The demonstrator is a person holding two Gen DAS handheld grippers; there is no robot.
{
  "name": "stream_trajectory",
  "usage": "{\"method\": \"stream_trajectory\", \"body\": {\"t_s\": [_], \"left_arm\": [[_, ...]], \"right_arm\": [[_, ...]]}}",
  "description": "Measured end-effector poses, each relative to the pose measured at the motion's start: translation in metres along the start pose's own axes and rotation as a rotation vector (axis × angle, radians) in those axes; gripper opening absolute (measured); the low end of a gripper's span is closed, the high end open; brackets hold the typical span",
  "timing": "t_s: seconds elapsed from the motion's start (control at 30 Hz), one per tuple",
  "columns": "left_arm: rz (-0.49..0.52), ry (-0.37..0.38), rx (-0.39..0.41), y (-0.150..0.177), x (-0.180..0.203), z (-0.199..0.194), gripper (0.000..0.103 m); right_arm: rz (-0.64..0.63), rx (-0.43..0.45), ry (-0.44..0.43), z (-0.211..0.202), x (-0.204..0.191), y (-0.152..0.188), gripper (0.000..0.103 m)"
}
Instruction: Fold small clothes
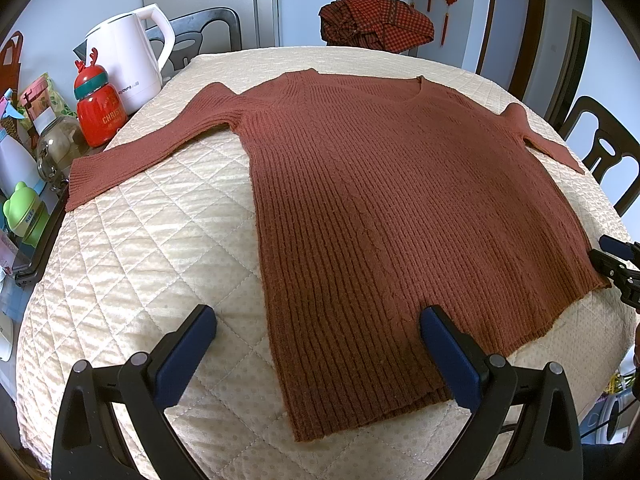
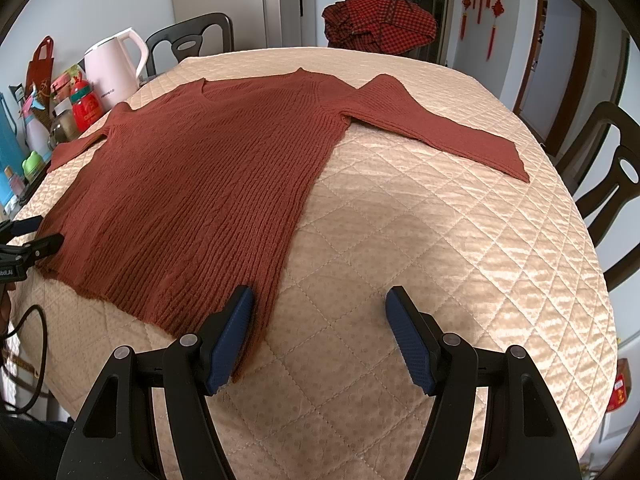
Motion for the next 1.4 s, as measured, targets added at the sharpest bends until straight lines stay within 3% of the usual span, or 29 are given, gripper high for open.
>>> {"method": "stream_trajectory", "body": {"t_s": [1.4], "left_arm": [[0.0,-0.001,-0.001,0.0019,-0.001,0.0006,0.103]], "right_arm": [[0.0,-0.005,0.001,0.0012,0.0001,0.0004,0.069]]}}
Point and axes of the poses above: each gripper's, at about its wrist camera, not at the fingertips, and z roughly the way its jaws point, x to its right, y to its underside, the point moved 9 cm from there along z, roughly the way its jaws point, and after that the axes turned 8 degrees about x, right-handed, at the moved point
